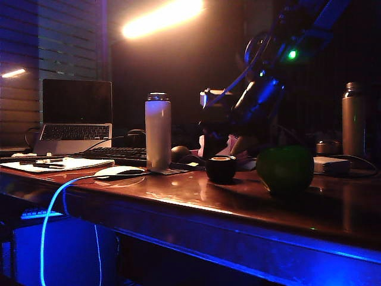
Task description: Stack the black thermos bottle cap from the table onto the green apple.
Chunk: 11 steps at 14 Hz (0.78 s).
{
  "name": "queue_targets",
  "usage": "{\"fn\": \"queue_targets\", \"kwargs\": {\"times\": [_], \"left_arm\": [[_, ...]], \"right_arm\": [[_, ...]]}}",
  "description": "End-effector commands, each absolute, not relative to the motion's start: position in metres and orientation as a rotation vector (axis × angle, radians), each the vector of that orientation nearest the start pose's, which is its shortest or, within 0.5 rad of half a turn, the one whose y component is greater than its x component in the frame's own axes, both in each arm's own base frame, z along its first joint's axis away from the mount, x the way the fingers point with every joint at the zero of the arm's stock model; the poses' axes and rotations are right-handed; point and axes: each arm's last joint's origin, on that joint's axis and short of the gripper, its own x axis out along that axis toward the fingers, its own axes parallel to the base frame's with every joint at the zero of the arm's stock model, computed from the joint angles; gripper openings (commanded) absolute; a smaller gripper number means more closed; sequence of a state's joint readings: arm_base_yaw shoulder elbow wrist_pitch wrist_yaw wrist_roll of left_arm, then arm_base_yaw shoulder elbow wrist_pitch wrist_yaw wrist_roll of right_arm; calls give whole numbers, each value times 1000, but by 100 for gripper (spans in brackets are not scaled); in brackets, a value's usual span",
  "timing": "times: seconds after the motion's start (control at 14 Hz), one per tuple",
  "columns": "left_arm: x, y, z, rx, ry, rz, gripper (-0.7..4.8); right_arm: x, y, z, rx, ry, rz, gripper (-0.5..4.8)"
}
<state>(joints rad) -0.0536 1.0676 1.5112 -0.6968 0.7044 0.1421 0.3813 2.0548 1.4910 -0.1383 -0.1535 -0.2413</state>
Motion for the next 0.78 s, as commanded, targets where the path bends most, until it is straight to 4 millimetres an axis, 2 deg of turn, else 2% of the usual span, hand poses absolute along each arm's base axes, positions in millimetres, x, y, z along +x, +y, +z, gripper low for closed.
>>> {"fn": "queue_targets", "kwargs": {"times": [0.07, 0.5, 0.57, 0.64, 0.78], "left_arm": [[173, -28, 475, 63, 165, -772, -3], [173, -28, 475, 63, 165, -772, -3], [173, -28, 475, 63, 165, -772, -3], [173, -28, 475, 63, 165, -772, -3], [173, -28, 475, 63, 165, -772, -3]], "right_arm": [[423, 177, 189, -306, 640, 605, 479], [423, 183, 177, -320, 666, 609, 479], [423, 183, 177, -330, 666, 587, 368], [424, 183, 177, -340, 664, 561, 290], [424, 182, 178, -356, 659, 516, 291]]}}
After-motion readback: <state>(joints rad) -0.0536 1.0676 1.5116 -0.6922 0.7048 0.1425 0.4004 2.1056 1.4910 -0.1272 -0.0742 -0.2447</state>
